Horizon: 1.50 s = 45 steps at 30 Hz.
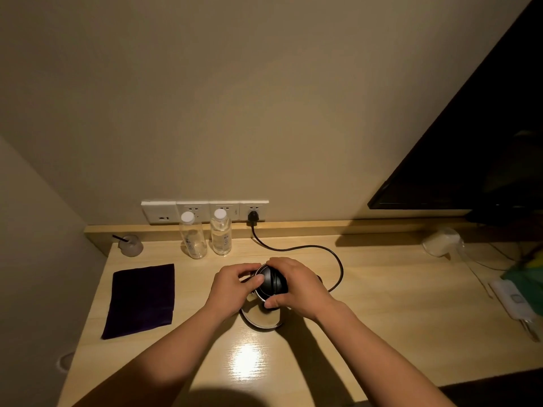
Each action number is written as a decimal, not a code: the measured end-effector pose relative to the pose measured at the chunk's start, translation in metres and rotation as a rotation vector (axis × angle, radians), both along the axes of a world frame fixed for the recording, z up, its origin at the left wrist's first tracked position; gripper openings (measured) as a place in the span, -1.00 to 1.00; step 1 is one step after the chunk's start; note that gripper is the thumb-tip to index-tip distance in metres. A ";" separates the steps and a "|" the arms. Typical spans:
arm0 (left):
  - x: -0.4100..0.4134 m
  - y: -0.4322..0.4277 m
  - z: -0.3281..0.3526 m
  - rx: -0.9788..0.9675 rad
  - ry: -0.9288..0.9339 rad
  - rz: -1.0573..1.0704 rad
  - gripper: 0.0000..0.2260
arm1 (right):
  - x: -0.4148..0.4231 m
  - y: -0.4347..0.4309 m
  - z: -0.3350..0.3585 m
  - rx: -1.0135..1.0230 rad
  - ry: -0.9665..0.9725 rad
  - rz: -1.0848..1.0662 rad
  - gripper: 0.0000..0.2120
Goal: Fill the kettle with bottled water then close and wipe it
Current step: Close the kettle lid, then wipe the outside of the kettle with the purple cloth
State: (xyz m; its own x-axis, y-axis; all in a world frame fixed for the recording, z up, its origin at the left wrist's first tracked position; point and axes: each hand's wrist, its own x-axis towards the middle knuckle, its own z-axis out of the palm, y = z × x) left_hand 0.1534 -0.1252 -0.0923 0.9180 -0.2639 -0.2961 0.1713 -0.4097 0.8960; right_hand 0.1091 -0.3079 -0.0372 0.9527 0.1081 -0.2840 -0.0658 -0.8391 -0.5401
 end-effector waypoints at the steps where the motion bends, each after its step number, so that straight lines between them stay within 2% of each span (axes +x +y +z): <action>1: 0.000 0.000 0.001 0.000 0.003 -0.002 -0.70 | 0.000 0.000 0.000 -0.003 -0.001 0.002 -0.21; 5: -0.002 0.000 0.005 -0.036 0.063 0.020 -0.65 | 0.002 0.003 0.002 -0.054 0.013 0.011 -0.19; 8: -0.004 0.013 0.009 -0.188 0.152 0.203 -0.66 | 0.005 0.018 0.010 -0.106 -0.026 -0.006 -0.14; 10: -0.003 0.033 0.011 -0.211 0.143 0.343 -0.72 | 0.011 0.039 0.017 -0.055 -0.117 -0.032 -0.28; 13: -0.001 0.076 0.007 -0.187 0.112 0.555 -0.78 | 0.023 0.083 0.018 0.128 -0.173 -0.074 -0.51; 16: 0.004 0.124 -0.001 -0.074 0.125 0.751 -0.78 | 0.039 0.130 0.005 0.311 -0.082 -0.117 -0.63; 19: 0.009 0.175 -0.015 0.004 0.192 0.868 -0.75 | 0.060 0.173 -0.025 0.473 0.097 -0.254 -0.80; 21: 0.015 0.203 -0.028 0.067 0.223 0.864 -0.73 | 0.075 0.198 -0.056 0.524 0.232 -0.374 -0.96; 25: 0.035 0.238 -0.050 0.284 0.280 0.742 -0.78 | 0.099 0.233 -0.111 0.500 0.411 -0.559 -0.82; 28: 0.048 0.251 -0.078 0.426 0.323 0.608 -0.60 | 0.113 0.248 -0.136 0.441 0.481 -0.705 -0.72; 32: 0.057 0.253 -0.105 0.569 0.352 0.499 -0.46 | 0.121 0.263 -0.156 0.323 0.502 -0.764 -0.75; 36: 0.060 0.253 -0.128 0.590 0.346 0.489 -0.52 | 0.125 0.270 -0.171 0.280 0.509 -0.770 -0.74; 39: 0.064 0.253 -0.133 0.596 0.331 0.459 -0.59 | 0.126 0.275 -0.177 0.303 0.493 -0.780 -0.87; 42: 0.067 0.259 -0.142 0.549 0.337 0.433 -0.58 | 0.120 0.283 -0.173 0.359 0.418 -0.792 -0.93; 45: 0.065 0.265 -0.141 0.453 0.312 0.403 -0.55 | 0.111 0.285 -0.160 0.488 0.376 -0.769 -0.86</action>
State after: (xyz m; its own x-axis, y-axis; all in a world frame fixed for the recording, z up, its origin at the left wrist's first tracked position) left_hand 0.2184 0.1401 -0.2331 0.7723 0.2926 -0.5638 0.6115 -0.5827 0.5353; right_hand 0.2203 -0.0227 -0.1976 0.6692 -0.3173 -0.6719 -0.7387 -0.1864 -0.6477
